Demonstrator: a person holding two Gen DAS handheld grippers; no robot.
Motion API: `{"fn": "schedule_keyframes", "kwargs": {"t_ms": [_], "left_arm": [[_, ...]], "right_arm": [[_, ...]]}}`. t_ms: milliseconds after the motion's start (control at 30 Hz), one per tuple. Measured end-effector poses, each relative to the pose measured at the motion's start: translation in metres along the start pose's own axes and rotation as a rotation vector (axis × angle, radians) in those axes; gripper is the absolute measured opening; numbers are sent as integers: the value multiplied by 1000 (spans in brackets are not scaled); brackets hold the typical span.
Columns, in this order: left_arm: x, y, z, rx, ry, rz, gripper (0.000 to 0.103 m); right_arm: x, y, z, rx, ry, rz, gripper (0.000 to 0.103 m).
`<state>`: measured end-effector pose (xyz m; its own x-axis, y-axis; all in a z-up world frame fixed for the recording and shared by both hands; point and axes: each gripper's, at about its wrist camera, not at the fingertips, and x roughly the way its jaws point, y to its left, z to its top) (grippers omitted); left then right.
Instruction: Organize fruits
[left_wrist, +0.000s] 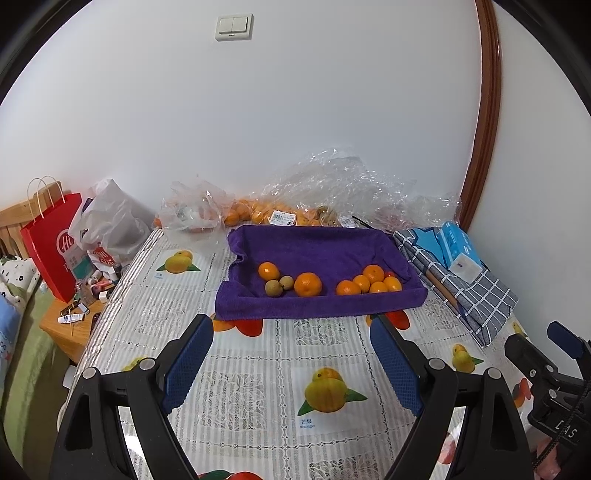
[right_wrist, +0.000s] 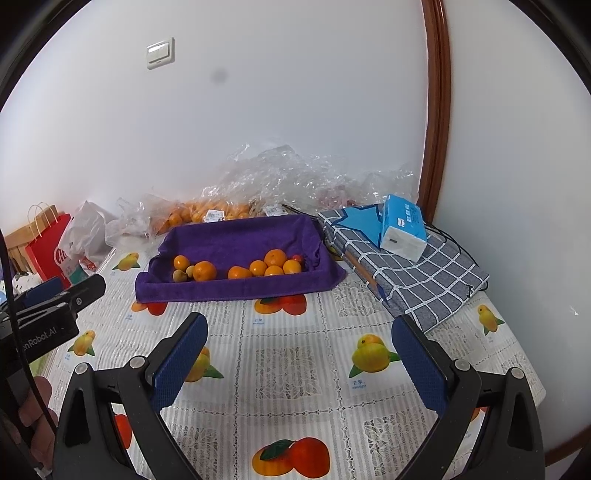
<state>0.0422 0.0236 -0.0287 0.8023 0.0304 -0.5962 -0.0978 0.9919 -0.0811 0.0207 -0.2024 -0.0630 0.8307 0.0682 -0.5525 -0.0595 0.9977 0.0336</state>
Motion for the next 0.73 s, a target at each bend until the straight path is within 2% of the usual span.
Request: {"fn": "schedule_keyframes", "kwargs": {"t_ms": [733], "left_arm": [[2, 5, -1, -2, -3, 0, 86]], "right_arm": [[0, 6, -3, -2, 2, 7, 99]]}}
